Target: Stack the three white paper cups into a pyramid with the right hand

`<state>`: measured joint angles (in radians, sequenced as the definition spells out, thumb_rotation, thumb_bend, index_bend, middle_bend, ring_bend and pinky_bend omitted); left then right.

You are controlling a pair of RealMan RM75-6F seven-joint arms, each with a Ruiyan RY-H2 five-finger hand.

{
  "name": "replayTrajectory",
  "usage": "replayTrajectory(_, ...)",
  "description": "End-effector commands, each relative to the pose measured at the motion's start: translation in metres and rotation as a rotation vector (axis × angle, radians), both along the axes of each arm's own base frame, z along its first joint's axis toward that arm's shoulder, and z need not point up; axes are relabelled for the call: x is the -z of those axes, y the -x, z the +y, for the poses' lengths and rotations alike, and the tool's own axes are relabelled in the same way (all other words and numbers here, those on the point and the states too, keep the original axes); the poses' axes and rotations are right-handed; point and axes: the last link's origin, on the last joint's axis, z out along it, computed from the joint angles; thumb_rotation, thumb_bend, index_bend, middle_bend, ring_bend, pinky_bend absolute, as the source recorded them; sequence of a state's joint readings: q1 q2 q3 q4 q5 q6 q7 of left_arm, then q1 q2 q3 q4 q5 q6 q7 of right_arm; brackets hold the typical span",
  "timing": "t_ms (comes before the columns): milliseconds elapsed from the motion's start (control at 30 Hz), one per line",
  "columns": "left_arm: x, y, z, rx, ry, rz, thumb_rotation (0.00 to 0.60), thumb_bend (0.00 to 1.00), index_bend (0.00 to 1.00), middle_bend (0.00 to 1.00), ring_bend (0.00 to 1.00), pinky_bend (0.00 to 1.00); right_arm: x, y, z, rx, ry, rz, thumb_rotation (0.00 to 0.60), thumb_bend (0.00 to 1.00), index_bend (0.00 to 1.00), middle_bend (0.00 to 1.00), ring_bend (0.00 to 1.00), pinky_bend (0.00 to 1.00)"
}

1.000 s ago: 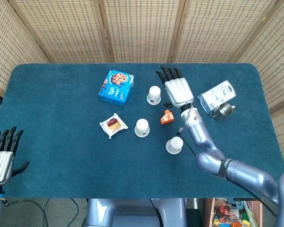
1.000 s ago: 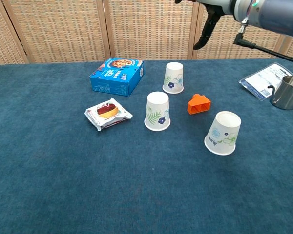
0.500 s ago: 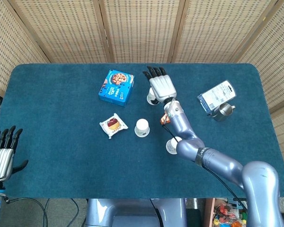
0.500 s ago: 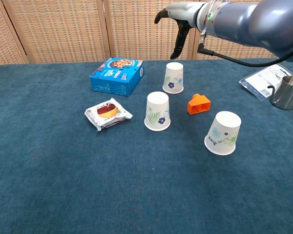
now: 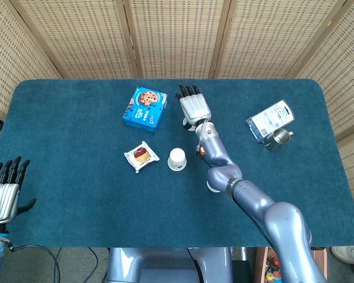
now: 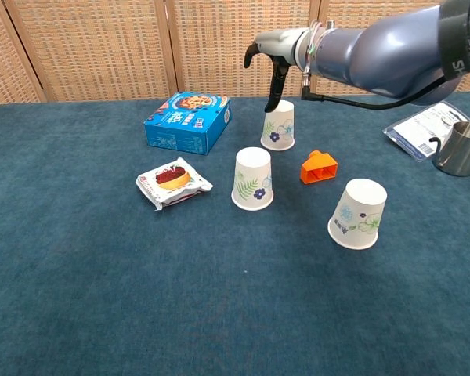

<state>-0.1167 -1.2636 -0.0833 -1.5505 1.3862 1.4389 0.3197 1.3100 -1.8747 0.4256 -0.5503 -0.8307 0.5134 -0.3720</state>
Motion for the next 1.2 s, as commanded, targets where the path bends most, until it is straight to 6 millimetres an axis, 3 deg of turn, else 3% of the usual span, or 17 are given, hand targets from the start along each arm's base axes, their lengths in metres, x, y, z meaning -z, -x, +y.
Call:
replayTrajectory(33,0.001,0.000,0.000,0.002,0.001,0.002,0.600,0.20,0.00,0.00,0.00,0.00,0.011,0.006,-0.002,0.030,-0.032,0.029,0.600,0.04,0.21,0.00,0.00,0.00)
replayTrajectory(467,0.003,0.000,0.002,-0.001,0.007,0.011,0.600,0.20,0.00,0.00,0.00,0.00,0.017,0.023,-0.005,0.075,-0.040,0.055,0.600,0.04,0.21,0.00,0.00,0.00)
replayTrajectory(1200,0.009,-0.005,0.004,0.016,0.023,0.027,0.600,0.20,0.00,0.00,0.00,0.00,0.028,0.025,-0.005,0.089,-0.059,0.080,0.600,0.04,0.23,0.00,0.00,0.00)
